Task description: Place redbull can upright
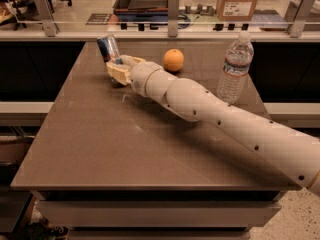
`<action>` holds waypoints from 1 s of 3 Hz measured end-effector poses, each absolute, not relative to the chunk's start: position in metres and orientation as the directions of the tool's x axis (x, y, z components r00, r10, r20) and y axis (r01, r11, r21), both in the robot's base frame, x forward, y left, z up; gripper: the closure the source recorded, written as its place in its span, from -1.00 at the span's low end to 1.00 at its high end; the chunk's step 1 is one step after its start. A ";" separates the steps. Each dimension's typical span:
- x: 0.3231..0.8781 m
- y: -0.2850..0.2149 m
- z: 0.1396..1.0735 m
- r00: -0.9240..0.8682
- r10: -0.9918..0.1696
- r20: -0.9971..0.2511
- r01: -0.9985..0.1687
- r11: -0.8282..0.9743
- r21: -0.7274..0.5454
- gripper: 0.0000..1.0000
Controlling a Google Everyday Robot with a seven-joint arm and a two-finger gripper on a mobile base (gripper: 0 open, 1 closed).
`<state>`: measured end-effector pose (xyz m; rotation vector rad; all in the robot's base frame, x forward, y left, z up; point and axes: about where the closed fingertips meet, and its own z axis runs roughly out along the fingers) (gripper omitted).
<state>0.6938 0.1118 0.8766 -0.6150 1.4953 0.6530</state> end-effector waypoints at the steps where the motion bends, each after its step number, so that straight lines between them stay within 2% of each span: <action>1: 0.695 0.111 0.877 -0.022 0.014 -1.000 -0.712 0.702 0.026 -0.28; 2: 0.695 0.110 0.878 -0.013 0.011 -1.000 -0.696 0.718 0.017 -0.77; 3: 0.694 0.110 0.877 -0.005 0.006 -1.000 -0.683 0.731 0.008 -1.00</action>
Offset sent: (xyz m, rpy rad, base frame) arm 0.0015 -0.0064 0.0002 -0.0098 -0.0239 -0.0749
